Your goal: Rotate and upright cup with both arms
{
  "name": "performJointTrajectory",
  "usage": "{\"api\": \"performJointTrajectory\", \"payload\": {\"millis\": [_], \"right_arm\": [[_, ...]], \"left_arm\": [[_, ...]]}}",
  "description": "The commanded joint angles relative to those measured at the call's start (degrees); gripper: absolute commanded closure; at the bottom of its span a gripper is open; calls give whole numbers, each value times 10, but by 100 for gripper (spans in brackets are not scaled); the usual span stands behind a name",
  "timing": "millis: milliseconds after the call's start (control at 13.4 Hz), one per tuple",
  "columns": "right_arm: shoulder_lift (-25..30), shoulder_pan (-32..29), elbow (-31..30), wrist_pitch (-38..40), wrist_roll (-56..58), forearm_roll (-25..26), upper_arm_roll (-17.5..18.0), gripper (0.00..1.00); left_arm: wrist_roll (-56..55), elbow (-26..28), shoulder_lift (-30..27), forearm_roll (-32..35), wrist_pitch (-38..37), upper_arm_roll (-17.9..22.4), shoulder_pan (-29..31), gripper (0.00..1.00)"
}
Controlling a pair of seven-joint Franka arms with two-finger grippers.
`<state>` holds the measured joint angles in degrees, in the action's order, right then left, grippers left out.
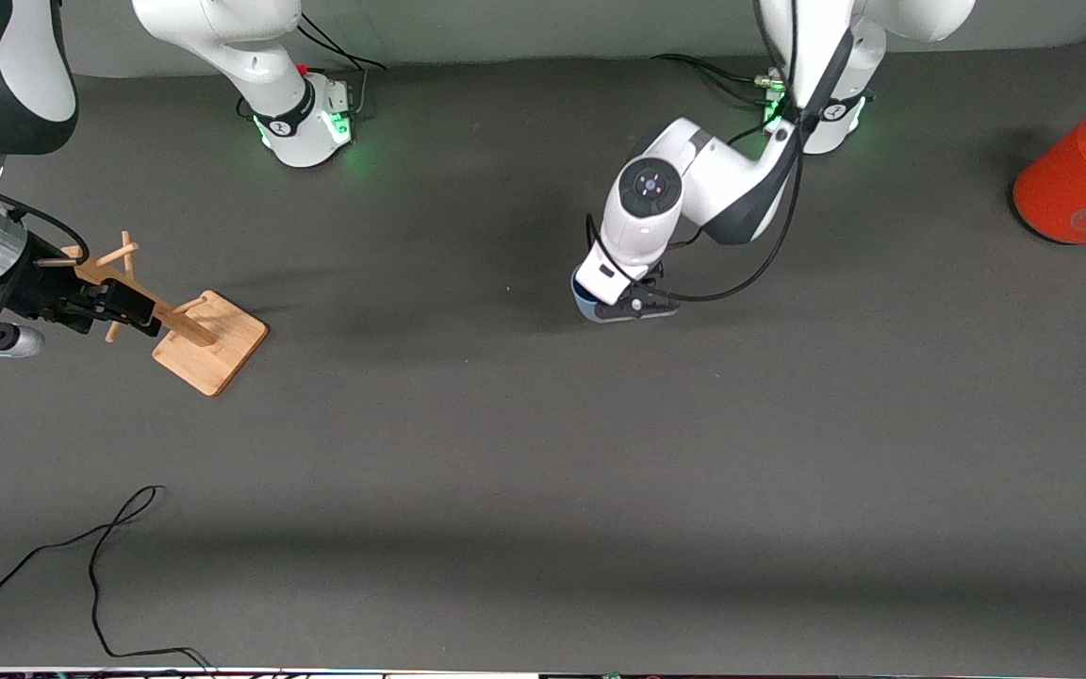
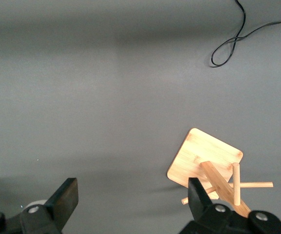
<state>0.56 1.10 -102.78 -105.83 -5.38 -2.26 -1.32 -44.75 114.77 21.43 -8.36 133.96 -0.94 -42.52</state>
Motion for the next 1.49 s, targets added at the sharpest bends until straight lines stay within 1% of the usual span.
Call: {"api": "performJointTrajectory", "payload": {"millis": [0, 149, 372, 447, 521, 595, 670, 744, 819, 893, 1116, 1340, 1414], "right_arm": [[9, -4, -8, -8, 7, 0, -1, 0], [9, -4, -6, -8, 7, 0, -1, 0], [8, -4, -7, -9, 11, -1, -1, 0], [7, -4, -7, -9, 11, -1, -1, 0], [6, -4, -6, -11, 11, -1, -1, 0], [6, -3, -5, -15, 11, -1, 0, 0], [6, -3, -6, -15, 11, -2, 0, 0], [6, -3, -7, -16, 11, -2, 0, 0], [5, -4, -6, -17, 12, -2, 0, 0], [5, -4, -6, -17, 12, -2, 0, 0], [4, -4, -8, -18, 13, -2, -1, 0], [3, -5, -8, -18, 14, -2, -2, 0], [3, -5, -8, -18, 14, -2, -2, 0]], "left_arm": [[17, -31, 30, -17, 27, -1, 0, 100], [17, -65, 73, -20, 34, -1, -2, 100], [17, -68, 78, -19, 31, -1, -5, 100], [18, -67, 82, -17, 33, -1, -6, 74], [21, -68, 84, -17, 32, -1, -6, 69], [27, -68, 83, -17, 31, -1, -5, 48], [28, -68, 78, -17, 26, 0, -5, 23], [28, -68, 71, -17, 23, 0, -2, 9], [26, -70, 57, -17, 17, -1, 2, 3], [26, -70, 39, -18, 2, 0, 2, 0], [29, -70, -36, -19, -85, 3, 5, 0], [33, -70, -133, -19, -178, 4, 51, 0], [52, -70, -167, -19, -214, 5, 74, 0]]}}
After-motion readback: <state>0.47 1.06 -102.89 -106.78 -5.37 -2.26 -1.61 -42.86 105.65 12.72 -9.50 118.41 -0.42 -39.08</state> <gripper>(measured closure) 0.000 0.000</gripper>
